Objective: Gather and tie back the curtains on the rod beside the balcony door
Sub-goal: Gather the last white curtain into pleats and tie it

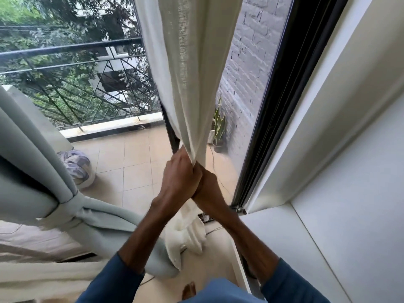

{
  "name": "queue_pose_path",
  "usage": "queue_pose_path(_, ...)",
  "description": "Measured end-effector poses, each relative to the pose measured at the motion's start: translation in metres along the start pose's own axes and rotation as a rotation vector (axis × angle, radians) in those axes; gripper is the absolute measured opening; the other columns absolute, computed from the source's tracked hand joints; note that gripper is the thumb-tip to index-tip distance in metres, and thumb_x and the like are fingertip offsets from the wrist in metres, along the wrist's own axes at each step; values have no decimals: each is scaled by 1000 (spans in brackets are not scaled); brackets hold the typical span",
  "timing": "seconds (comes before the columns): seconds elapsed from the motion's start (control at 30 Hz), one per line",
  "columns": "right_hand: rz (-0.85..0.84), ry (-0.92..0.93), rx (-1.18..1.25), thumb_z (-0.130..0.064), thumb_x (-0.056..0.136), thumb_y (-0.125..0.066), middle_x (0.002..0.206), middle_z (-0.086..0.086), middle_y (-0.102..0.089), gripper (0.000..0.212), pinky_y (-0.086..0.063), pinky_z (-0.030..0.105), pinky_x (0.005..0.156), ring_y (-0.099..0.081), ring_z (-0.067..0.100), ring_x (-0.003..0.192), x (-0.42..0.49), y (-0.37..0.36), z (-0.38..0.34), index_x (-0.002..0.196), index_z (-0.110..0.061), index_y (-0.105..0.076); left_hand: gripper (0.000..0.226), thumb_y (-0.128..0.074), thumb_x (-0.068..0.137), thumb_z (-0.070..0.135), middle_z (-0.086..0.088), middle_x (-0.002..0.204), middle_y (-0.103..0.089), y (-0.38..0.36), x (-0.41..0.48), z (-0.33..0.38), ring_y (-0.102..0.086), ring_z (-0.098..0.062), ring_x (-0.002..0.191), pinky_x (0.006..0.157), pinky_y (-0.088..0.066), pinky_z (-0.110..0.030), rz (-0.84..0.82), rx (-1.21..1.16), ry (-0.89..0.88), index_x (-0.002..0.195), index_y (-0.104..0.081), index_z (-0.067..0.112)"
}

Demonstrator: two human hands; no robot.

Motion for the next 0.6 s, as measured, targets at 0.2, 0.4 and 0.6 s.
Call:
queue_pose_path(0.2, -39, -30, -221, 1, 79, -67, 91, -9, -72, 31, -43, 2, 56, -64, -8, 68, 12, 43, 15, 106, -12, -72, 24, -48, 104, 26, -1, 104, -64, -24, 7, 5, -67, -15, 88, 74, -59, -24, -187, -92, -141, 116, -57, 7)
queue_pose_path(0.4, -126, 2, -184, 1, 81, -69, 101, 4, -74, 29, -54, 10, 73, -72, 15, 84, 16, 62, 20, 110, -2, -71, 55, -39, 104, 46, -5, 129, -57, -41, 13, 16, -63, -23, 106, 88, -55, -35, -359, -26, -149, 142, -37, 6)
queue_pose_path(0.6, -325, -10, -92, -10, 83, -79, 114, 6, -73, 46, -58, 43, 94, -71, 21, 106, 17, 69, 17, 125, -7, -62, 41, -44, 102, 44, -6, 110, -67, -41, 18, 24, -68, -27, 95, 84, -58, -42, -244, 12, -98, 126, -51, 11)
Point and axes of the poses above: each hand's wrist, its own x-axis towards the middle knuckle, its own y-axis out of the back of the hand, z = x × y, the point moved 3 cm from there along x, towards the middle knuckle
